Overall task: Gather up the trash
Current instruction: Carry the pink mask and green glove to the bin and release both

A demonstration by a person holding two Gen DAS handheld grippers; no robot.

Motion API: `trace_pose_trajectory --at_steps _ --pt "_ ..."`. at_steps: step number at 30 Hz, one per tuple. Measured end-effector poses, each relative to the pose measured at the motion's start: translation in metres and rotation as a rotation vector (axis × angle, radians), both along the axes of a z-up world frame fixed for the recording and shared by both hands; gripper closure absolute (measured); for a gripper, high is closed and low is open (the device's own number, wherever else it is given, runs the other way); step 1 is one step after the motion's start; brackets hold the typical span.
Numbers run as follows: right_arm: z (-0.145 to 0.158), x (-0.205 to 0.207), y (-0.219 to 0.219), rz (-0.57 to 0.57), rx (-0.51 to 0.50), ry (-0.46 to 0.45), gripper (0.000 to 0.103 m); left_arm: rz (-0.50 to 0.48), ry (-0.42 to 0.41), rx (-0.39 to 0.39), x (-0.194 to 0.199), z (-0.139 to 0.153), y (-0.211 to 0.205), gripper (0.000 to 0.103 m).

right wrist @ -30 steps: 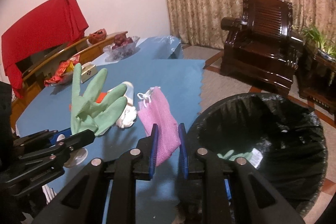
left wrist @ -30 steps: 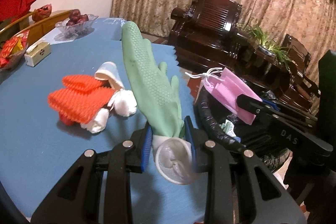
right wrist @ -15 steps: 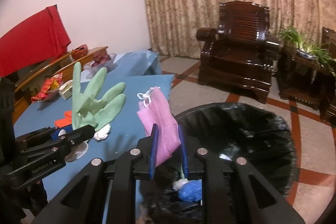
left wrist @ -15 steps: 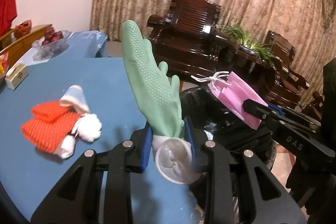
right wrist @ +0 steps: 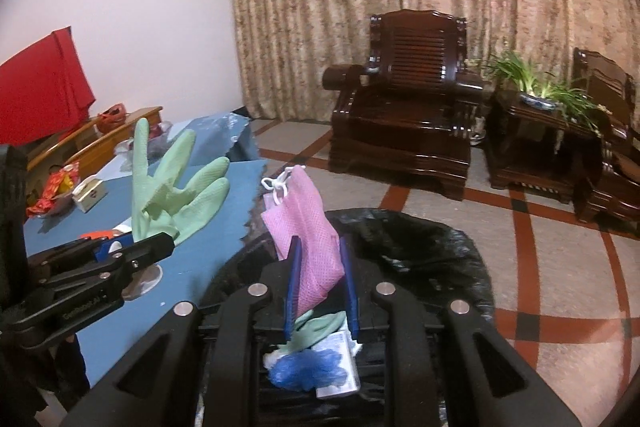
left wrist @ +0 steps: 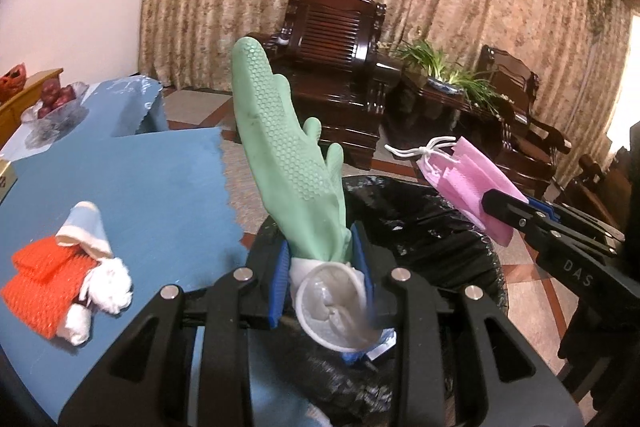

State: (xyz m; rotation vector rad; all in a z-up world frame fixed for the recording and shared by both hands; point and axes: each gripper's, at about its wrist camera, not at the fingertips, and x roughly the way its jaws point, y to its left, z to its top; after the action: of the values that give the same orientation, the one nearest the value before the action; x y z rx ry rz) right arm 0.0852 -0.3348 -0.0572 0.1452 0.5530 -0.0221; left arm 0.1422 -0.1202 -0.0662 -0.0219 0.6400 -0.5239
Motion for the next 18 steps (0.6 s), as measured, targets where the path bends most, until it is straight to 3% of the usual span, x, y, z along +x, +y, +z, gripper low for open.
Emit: trace_pose_trajectory --at_steps 6,7,8,10,13,15,18 --pt "-0.01 0.005 -0.02 -0.056 -0.016 0.03 0.08 -0.038 0.002 0.015 0.013 -0.004 -0.026 0.071" --pt "-0.012 0.005 -0.022 -0.065 -0.019 0.037 0.079 -0.045 0.003 0.011 0.015 -0.005 -0.029 0.068" --pt "-0.014 0.005 -0.026 -0.077 -0.023 0.044 0.077 -0.051 0.005 0.009 0.016 -0.005 -0.03 0.058" --pt "-0.016 0.004 -0.03 -0.092 -0.028 0.051 0.065 -0.054 -0.009 0.006 0.017 -0.004 -0.032 0.046" --pt "-0.018 0.002 -0.036 -0.113 -0.028 0.056 0.043 -0.049 -0.021 0.005 0.016 -0.002 -0.029 0.035" --pt "-0.019 0.0 -0.036 -0.124 -0.034 0.056 0.017 -0.032 -0.018 0.0 0.016 -0.003 -0.021 0.03" --pt "-0.016 -0.005 -0.031 -0.13 -0.04 0.041 0.006 -0.002 -0.024 0.003 0.014 -0.001 -0.01 0.017"
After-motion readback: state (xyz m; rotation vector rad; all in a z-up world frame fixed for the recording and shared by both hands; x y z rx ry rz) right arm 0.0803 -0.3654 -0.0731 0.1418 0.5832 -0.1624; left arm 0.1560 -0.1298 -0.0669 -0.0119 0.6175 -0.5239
